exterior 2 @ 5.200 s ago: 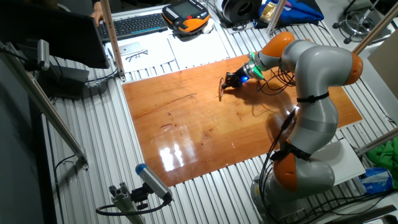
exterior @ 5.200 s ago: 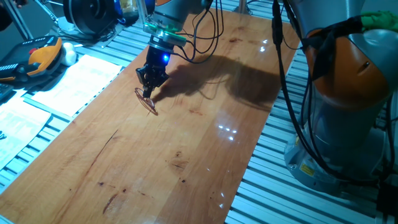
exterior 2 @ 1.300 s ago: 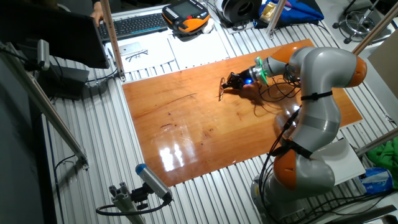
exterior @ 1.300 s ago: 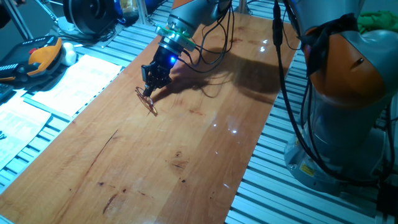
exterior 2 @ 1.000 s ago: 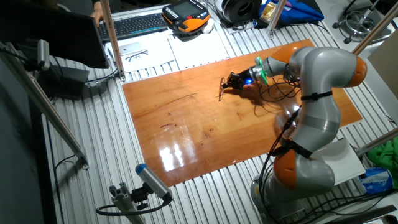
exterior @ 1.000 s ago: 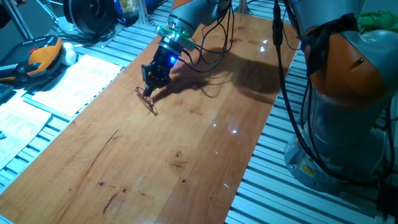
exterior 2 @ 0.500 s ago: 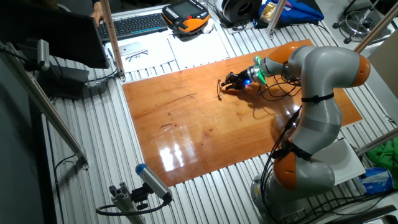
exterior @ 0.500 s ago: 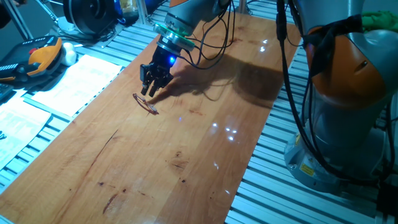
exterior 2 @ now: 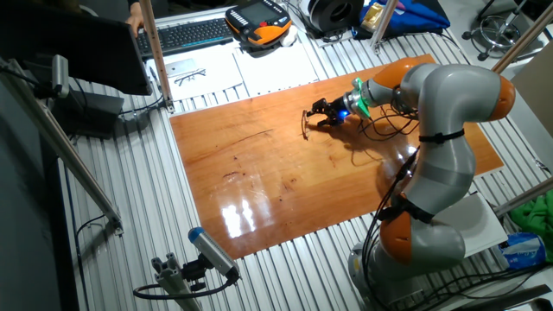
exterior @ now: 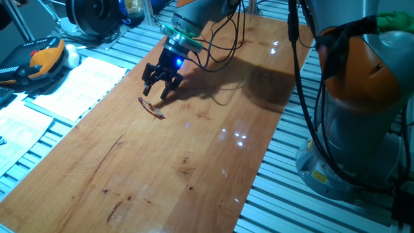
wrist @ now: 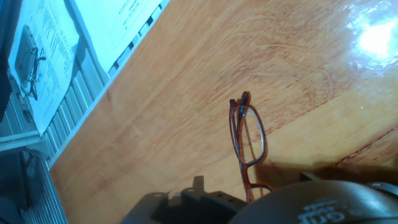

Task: Unfold the leg of the glasses (with one hand)

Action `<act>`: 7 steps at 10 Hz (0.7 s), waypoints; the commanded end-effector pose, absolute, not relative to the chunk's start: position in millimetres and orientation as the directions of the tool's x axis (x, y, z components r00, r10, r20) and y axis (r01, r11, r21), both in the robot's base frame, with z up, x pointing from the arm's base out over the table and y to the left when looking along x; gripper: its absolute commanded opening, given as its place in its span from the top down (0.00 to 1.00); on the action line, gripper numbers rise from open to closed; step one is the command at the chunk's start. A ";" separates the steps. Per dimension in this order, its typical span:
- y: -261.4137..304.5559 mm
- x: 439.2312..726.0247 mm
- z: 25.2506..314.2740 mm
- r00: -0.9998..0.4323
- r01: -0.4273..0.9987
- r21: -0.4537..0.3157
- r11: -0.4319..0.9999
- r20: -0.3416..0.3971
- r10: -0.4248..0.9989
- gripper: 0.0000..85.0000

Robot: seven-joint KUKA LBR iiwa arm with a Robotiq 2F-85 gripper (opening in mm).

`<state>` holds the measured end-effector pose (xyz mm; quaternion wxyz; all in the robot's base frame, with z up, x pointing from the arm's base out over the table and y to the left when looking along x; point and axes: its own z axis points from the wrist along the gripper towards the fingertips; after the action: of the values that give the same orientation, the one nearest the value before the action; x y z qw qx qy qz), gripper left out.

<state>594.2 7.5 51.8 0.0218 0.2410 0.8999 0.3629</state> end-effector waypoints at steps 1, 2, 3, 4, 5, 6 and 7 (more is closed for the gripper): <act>7.2 594.2 52.1 -0.884 0.419 0.660 0.624 0.140 0.446 0.20; 6.6 593.9 52.1 -0.884 0.422 0.655 0.627 0.143 0.445 0.20; 6.2 593.8 52.3 -0.884 0.423 0.646 0.635 0.140 0.446 0.20; 5.8 593.0 54.3 -0.883 0.426 0.640 0.640 0.141 0.448 0.20; 5.8 591.6 57.9 -0.884 0.428 0.625 0.653 0.139 0.447 0.20; 6.4 590.1 61.0 -0.889 0.422 0.612 0.669 0.136 0.437 0.40; 6.7 589.4 62.5 -0.895 0.414 0.601 0.684 0.130 0.427 0.60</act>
<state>589.2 6.5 62.7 0.0100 0.2266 0.9190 0.3225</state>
